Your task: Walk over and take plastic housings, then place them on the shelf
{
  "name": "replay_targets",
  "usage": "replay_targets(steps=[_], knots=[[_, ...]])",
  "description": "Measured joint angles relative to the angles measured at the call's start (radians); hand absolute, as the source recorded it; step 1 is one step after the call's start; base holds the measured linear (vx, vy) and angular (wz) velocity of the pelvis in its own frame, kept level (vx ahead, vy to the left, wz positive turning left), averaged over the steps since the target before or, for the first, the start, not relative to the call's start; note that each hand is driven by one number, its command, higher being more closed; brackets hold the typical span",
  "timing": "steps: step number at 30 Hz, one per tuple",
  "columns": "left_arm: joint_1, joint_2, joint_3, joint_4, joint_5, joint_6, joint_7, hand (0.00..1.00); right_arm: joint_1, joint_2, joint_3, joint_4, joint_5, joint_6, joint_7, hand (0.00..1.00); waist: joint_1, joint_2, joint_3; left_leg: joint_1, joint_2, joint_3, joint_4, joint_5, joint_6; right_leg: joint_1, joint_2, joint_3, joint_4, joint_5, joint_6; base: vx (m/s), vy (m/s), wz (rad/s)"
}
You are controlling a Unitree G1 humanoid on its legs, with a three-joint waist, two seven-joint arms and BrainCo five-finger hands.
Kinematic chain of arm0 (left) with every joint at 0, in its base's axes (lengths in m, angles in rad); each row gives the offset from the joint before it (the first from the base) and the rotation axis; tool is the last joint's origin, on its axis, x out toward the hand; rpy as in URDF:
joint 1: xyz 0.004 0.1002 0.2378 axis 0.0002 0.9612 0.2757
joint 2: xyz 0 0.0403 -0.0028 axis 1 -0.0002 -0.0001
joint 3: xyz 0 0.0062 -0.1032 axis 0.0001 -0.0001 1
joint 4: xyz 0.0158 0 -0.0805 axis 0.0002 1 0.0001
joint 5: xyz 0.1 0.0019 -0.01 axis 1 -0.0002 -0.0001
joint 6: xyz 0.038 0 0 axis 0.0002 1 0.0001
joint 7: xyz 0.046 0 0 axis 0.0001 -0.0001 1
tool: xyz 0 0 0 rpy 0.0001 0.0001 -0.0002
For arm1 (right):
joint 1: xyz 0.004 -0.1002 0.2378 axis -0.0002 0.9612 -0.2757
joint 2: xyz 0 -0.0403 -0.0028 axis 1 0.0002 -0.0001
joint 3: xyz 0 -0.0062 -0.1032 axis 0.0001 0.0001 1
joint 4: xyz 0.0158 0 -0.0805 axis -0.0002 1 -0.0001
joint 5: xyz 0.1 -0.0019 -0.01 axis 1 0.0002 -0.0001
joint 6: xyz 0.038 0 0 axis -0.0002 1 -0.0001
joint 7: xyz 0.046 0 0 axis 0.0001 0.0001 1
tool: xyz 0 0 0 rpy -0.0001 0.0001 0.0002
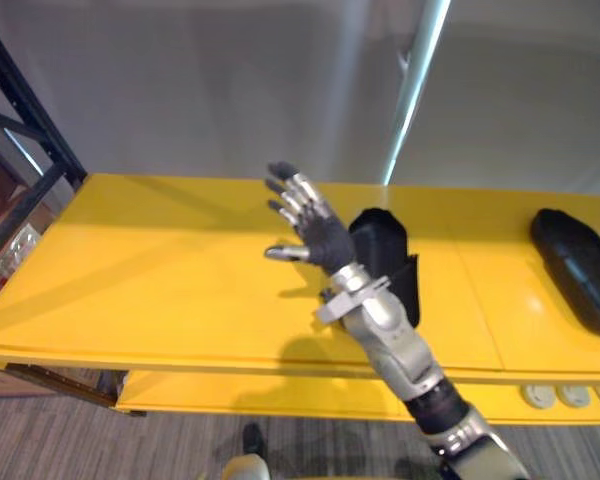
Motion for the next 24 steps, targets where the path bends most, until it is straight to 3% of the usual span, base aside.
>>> replay_targets(steps=[7, 14, 19, 24], knots=[[-0.053, 0.062, -0.161, 0.046, -0.022, 0.023, -0.029, 0.00, 0.044, 0.052, 0.127, 0.165, 0.007, 0.066, -0.063, 0.00, -0.014, 0.000, 0.002, 0.023, 0.004, 0.014, 0.000, -0.007, -0.013, 0.013, 0.004, 0.011, 0.001, -0.004, -0.006, 0.01, -0.019, -0.06], [-0.077, 0.070, -0.177, 0.062, -0.021, 0.046, -0.035, 0.00, 0.093, 0.090, 0.180, 0.359, 0.000, 0.111, -0.073, 0.00, -0.021, -0.002, 0.006, 0.033, 0.000, 0.020, 0.000, -0.015, -0.018, 0.019, -0.003, 0.010, 0.002, -0.016, -0.013, 0.00, -0.002, -0.01], [-0.087, 0.074, -0.197, 0.062, -0.021, 0.060, -0.035, 0.00, 0.099, 0.098, 0.183, 0.403, -0.058, 0.088, -0.108, 0.00, -0.020, 0.002, 0.014, 0.034, -0.013, 0.019, 0.000, -0.024, -0.012, 0.020, -0.019, 0.007, 0.010, -0.017, -0.003, 0.03, 0.005, 0.03], [-0.090, 0.077, -0.208, 0.062, -0.022, 0.060, -0.037, 0.00, 0.089, 0.146, 0.156, 0.475, -0.161, 0.009, -0.224, 0.00, -0.020, 0.002, 0.015, 0.034, -0.030, 0.015, 0.000, -0.029, -0.009, 0.022, -0.037, 0.003, 0.015, -0.017, -0.003, 0.03, 0.013, 0.04]])
